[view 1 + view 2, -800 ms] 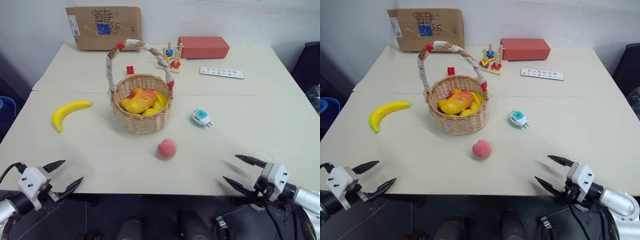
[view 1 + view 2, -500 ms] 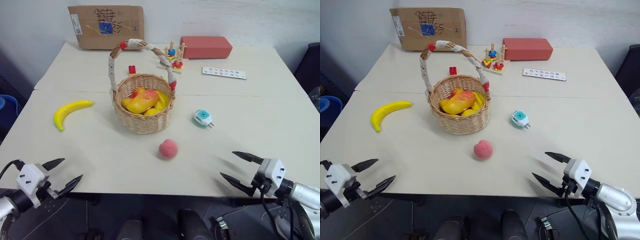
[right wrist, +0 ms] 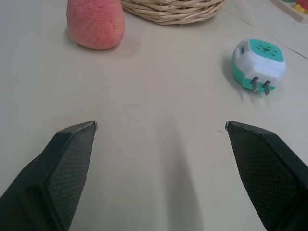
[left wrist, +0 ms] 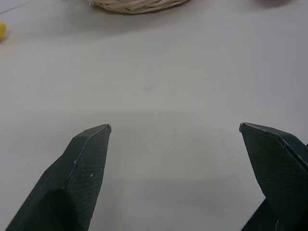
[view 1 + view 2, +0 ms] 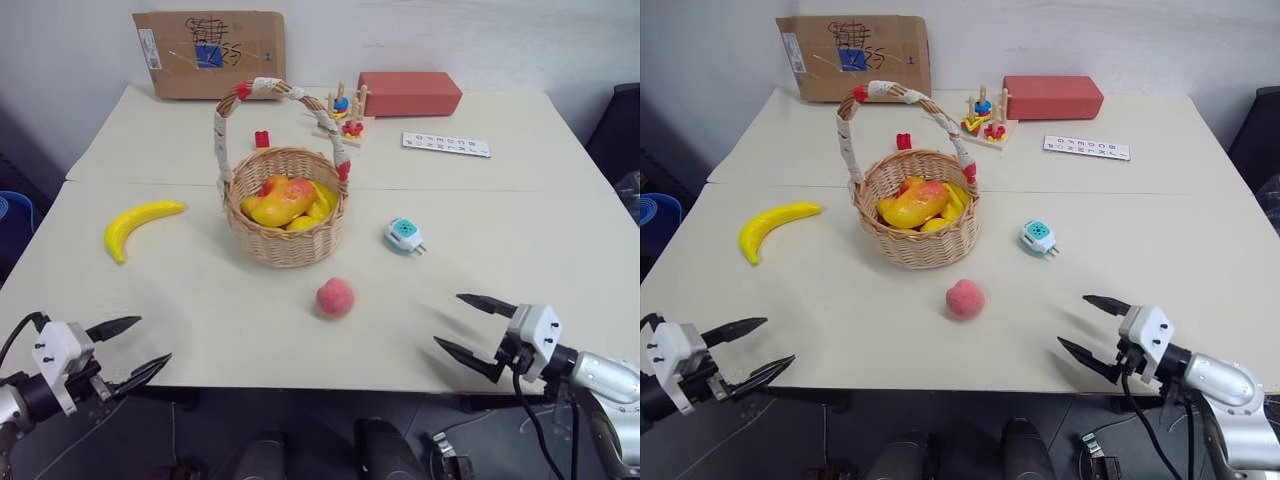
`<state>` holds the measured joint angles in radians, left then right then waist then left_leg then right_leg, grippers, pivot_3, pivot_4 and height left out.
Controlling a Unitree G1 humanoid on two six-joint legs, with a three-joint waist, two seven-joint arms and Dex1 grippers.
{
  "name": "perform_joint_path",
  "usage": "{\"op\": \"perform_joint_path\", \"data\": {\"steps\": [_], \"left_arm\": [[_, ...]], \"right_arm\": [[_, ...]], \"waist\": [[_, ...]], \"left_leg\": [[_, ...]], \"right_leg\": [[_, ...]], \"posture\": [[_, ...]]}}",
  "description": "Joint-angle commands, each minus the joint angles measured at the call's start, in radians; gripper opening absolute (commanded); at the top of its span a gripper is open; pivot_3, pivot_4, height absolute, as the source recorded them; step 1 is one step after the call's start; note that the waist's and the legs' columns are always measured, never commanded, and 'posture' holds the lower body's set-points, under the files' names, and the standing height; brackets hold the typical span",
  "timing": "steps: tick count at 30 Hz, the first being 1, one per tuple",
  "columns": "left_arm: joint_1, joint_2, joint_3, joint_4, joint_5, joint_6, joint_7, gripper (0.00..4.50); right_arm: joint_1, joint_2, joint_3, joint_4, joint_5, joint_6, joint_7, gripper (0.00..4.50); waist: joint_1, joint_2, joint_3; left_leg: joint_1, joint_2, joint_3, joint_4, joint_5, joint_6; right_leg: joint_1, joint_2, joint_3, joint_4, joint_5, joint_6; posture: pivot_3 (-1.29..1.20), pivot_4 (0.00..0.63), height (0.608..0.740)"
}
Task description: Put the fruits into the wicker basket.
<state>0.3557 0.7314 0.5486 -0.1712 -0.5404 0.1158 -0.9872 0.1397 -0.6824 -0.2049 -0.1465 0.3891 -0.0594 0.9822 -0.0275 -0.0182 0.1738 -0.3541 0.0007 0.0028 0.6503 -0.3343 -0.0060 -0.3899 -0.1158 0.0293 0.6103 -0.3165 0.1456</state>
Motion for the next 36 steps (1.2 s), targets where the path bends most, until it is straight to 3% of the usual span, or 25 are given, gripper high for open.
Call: {"op": "perform_joint_path", "data": {"steps": [1,8,10,14,18,20,25,30,33,36], "left_arm": [[-0.074,0.033,-0.018,-0.166,-0.127,0.133,0.04,4.5],[-0.322,0.054,-0.178,-0.289,-0.162,0.284,0.119,4.5],[-0.352,0.049,-0.207,-0.3,-0.162,0.308,0.127,4.5],[-0.376,0.045,-0.256,-0.298,-0.132,0.309,0.113,4.5],[-0.37,0.044,-0.267,-0.281,-0.104,0.289,0.098,4.5],[-0.366,0.042,-0.268,-0.279,-0.097,0.284,0.097,4.5],[-0.387,0.032,-0.27,-0.283,-0.107,0.295,0.108,4.5],[-0.382,0.028,-0.268,-0.291,-0.109,0.297,0.107,4.5],[-0.369,0.025,-0.265,-0.295,-0.12,0.304,0.102,4.5],[-0.37,0.024,-0.273,-0.294,-0.12,0.304,0.098,4.5]], "right_arm": [[-0.129,0.004,0.0,-0.075,0.066,0.11,-0.06,4.46],[-0.535,0.087,0.111,0.062,-0.01,0.45,-0.3,4.46],[-0.621,0.114,0.154,0.145,-0.038,0.49,-0.309,4.46],[-0.764,0.163,0.242,0.374,-0.132,0.498,-0.317,4.46],[-0.873,0.203,0.269,0.641,-0.225,0.369,-0.349,4.46],[-0.921,0.221,0.255,0.768,-0.234,0.313,-0.345,4.09],[-0.928,0.207,0.21,0.831,-0.19,0.204,-0.217,2.78],[-0.799,0.119,0.052,0.745,-0.117,0.108,-0.199,2.78],[-0.684,-0.031,-0.104,0.803,-0.113,0.087,-0.299,2.78],[-0.664,-0.137,-0.18,0.942,-0.13,0.066,-0.404,2.78]], "waist": [[0.0,0.002,0.002],[-0.006,0.004,0.002],[-0.004,0.004,0.002],[-0.005,0.004,0.002],[-0.007,0.004,0.002],[-0.009,0.004,0.002],[-0.004,0.005,0.003],[0.003,0.006,0.003],[0.012,0.007,0.004],[0.015,0.008,0.004]], "left_leg": [[0.0,0.0,0.0,0.001,0.0,0.0],[-0.001,0.001,0.001,0.0,0.004,-0.007],[-0.002,0.001,0.001,0.0,0.005,-0.009],[-0.007,0.0,0.003,0.002,0.004,-0.006],[-0.021,-0.004,0.006,0.01,0.001,-0.002],[-0.022,-0.005,0.006,0.012,0.0,0.0],[-0.022,-0.003,0.006,0.016,0.001,-0.001],[-0.022,-0.002,0.004,0.016,0.002,-0.002],[-0.022,-0.004,0.004,0.016,0.001,-0.001],[-0.022,-0.005,0.007,0.016,0.0,0.001]], "right_leg": [[0.0,0.0,0.0,0.0,0.001,0.0],[-0.003,0.003,-0.001,0.002,0.003,-0.001],[-0.006,0.004,0.0,0.003,0.003,-0.001],[-0.009,0.007,-0.001,0.006,0.003,-0.001],[-0.024,0.004,-0.002,0.013,0.004,0.0],[-0.023,0.002,-0.008,0.012,0.004,0.0],[-0.019,0.0,-0.021,0.011,0.005,0.001],[-0.019,0.0,-0.022,0.014,0.005,0.001],[-0.019,-0.001,-0.022,0.013,0.005,0.001],[-0.019,-0.003,-0.022,0.011,0.005,0.001]], "posture": [[0.0,0.15,0.74],[0.0,0.15,0.74],[0.0,0.15,0.74],[0.0,0.15,0.74],[0.0,0.15,0.74],[0.0,0.15,0.74],[0.0,0.15,0.74],[0.0,0.15,0.74],[0.0,0.15,0.74],[0.0,0.15,0.74]]}}
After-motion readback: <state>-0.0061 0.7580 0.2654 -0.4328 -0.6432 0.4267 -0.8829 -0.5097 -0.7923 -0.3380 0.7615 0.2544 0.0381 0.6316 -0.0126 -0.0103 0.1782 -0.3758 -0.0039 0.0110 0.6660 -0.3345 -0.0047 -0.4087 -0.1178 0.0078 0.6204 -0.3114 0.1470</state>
